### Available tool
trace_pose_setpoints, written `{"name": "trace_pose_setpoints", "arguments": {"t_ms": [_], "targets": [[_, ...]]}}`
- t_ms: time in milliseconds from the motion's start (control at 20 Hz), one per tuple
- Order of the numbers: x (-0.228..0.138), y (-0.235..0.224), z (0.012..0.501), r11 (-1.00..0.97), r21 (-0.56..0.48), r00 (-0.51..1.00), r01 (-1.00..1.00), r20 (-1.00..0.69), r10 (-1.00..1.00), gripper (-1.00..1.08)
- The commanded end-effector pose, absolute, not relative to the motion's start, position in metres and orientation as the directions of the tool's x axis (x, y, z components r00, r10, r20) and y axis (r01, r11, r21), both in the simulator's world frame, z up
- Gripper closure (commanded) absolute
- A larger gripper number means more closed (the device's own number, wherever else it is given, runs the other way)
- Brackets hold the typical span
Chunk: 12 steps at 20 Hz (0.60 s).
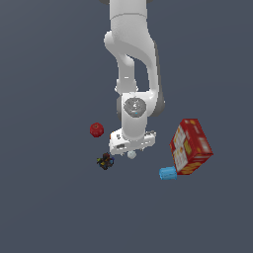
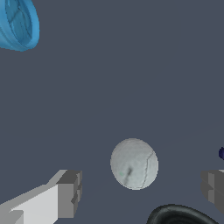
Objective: Pick up a designated object from a clutter of objects.
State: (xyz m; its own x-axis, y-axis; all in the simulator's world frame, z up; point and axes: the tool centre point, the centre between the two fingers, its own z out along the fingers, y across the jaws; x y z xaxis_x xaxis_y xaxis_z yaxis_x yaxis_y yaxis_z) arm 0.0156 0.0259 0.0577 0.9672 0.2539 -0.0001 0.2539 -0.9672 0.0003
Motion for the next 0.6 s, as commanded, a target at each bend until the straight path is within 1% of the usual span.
{"name": "trace_pose_setpoints", "arguments": {"t_ms": [0, 200, 450, 500, 550], "targets": [[0.015, 0.026, 0.045, -0.967, 0.0, 0.967, 0.254, -0.001, 0.254, -0.92], [0.015, 0.026, 0.028, -0.967, 0.0, 0.967, 0.255, 0.0, 0.255, -0.92], [0.015, 0.026, 0.021, -0.967, 0.0, 0.967, 0.255, 0.0, 0.255, -0.92], [0.015, 0.026, 0.021, -0.967, 0.0, 0.967, 0.255, 0.0, 0.255, 1.08], [0.015, 0.026, 0.021, -0.967, 0.0, 0.967, 0.255, 0.0, 0.255, 1.08]]}}
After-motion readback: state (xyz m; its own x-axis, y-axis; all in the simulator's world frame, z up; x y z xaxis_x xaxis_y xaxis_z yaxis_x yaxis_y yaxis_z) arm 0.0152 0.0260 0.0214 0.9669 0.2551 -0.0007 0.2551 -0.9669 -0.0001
